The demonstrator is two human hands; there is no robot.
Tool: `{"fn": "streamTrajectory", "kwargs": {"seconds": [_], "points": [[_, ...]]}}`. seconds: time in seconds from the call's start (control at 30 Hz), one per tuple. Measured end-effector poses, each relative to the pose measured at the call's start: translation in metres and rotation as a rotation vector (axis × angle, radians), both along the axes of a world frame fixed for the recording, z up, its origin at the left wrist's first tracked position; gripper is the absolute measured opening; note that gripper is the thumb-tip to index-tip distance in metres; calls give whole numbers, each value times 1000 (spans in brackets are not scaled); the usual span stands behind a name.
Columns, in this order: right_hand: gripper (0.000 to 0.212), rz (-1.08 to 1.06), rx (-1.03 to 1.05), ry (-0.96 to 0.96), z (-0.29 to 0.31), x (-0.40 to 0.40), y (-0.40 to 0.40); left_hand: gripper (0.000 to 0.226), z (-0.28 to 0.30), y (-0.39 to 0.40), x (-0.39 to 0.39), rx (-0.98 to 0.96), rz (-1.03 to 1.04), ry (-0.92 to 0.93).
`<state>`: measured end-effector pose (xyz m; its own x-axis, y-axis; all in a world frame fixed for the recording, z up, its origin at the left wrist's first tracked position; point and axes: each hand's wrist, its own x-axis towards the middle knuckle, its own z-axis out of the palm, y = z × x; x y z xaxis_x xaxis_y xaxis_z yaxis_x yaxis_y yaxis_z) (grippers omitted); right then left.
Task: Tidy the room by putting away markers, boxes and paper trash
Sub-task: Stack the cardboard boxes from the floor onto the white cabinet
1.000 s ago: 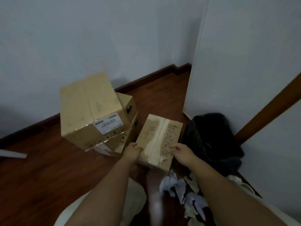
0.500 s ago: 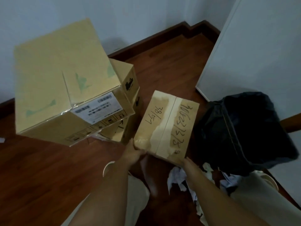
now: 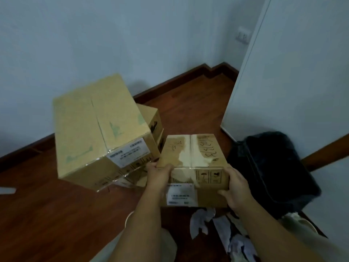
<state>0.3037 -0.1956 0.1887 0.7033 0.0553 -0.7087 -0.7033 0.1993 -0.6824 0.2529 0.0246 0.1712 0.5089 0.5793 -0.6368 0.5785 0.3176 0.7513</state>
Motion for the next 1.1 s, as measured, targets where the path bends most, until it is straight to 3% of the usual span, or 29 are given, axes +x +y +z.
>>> {"fn": "streamTrajectory", "kwargs": {"seconds": [0.23,0.47,0.7,0.8,0.93,1.1], "points": [[40,2,121,-169,82,-1,-35,49,66,-37,-25,-47,115,-217],[36,-55,308,-391,174,-4,-38,48,188,-39,-7,139,106,-512],[47,-39,320,-798,295,-16,-28,48,311,-31,3,185,239,-846],[50,-60,249,-1035,359,-15,-45,47,359,-46,24,156,260,-1036],[51,-81,5,-1361,427,-13,-80,35,424,-82,54,196,181,-1247],[54,-151,-259,-1497,474,1,-107,43,469,-111,98,94,92,-1369]]}}
